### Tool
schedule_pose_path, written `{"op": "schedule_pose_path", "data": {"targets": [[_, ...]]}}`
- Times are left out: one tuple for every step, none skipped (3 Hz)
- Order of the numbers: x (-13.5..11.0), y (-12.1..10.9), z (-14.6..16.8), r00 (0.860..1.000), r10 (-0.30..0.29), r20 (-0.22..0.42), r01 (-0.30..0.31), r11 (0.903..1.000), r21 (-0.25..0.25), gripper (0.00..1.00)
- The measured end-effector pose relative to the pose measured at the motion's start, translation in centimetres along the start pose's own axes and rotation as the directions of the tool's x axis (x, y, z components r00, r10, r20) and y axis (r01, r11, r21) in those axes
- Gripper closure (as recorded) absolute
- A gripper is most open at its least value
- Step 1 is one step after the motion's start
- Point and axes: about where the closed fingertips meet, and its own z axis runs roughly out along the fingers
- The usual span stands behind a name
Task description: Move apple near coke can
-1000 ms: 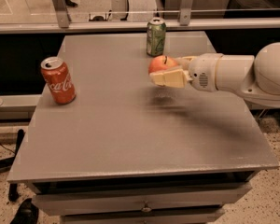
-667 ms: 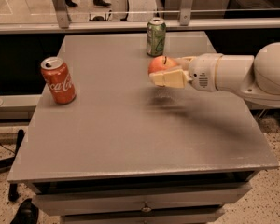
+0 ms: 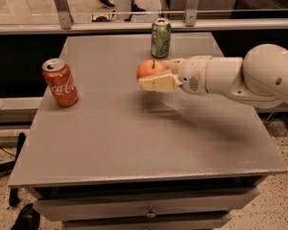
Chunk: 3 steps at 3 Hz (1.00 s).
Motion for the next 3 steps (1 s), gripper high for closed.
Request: {"op": "schedule_pose_path", "data": {"targets": [[0.4, 3.1, 4.7, 1.000, -0.019, 0.012, 0.020, 0.9952, -0.096, 1.00], [0.6, 5.5, 8.4, 0.999, -0.041, 0.023, 0.044, 0.9858, -0.162, 1.00], [-0.1, 6.9, 11.2, 0.997, -0.068, 0.047, 0.076, 0.9762, -0.203, 1.00]]}}
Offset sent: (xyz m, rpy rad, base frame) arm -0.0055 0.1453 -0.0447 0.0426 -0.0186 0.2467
